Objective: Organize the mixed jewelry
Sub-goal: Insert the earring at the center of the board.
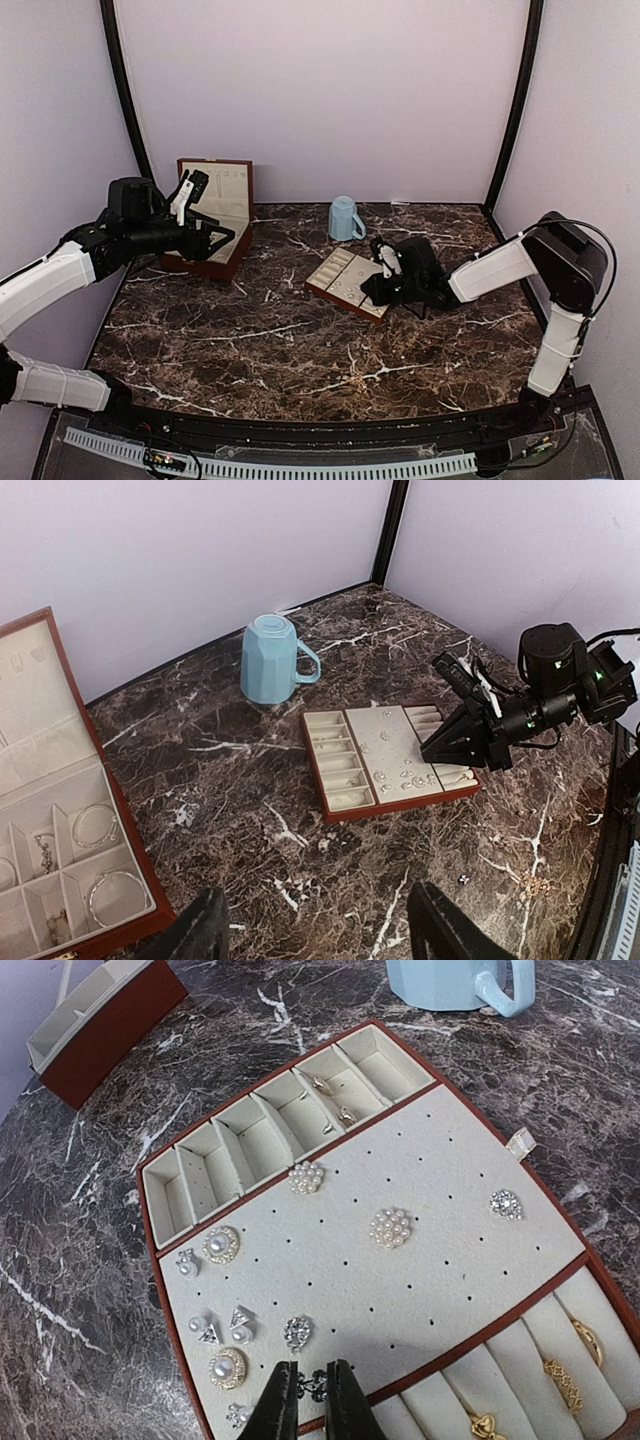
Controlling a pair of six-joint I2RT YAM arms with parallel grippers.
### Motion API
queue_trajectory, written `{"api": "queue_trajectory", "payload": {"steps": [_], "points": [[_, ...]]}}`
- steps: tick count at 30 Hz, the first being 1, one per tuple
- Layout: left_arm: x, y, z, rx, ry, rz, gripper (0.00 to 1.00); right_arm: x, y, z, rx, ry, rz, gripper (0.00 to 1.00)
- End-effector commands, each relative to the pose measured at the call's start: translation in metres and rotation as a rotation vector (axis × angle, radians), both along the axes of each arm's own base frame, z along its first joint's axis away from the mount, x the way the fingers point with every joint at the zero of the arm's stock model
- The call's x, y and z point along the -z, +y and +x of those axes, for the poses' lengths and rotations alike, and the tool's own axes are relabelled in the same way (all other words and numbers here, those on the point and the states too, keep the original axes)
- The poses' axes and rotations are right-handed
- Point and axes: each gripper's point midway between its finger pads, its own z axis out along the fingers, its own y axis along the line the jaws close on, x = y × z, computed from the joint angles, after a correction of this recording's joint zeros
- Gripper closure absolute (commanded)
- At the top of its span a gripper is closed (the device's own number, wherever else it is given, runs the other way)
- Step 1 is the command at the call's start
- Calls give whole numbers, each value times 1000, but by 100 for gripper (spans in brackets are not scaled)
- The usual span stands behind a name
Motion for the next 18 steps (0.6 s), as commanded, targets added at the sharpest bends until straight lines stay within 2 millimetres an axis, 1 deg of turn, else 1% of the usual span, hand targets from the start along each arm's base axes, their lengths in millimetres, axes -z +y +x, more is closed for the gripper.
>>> {"api": "queue_trajectory", "payload": {"steps": [1,9,18], "points": [[-1,2,-1,-6,-12,1,36,7,-15,-6,25,13,-32,90],[-1,2,-1,-5,-12,0,36,7,-15,-9,24,19,-23,90],[-3,3,-2,-7,-16,0,36,13,-15,-8,14,29,-53,90]]}}
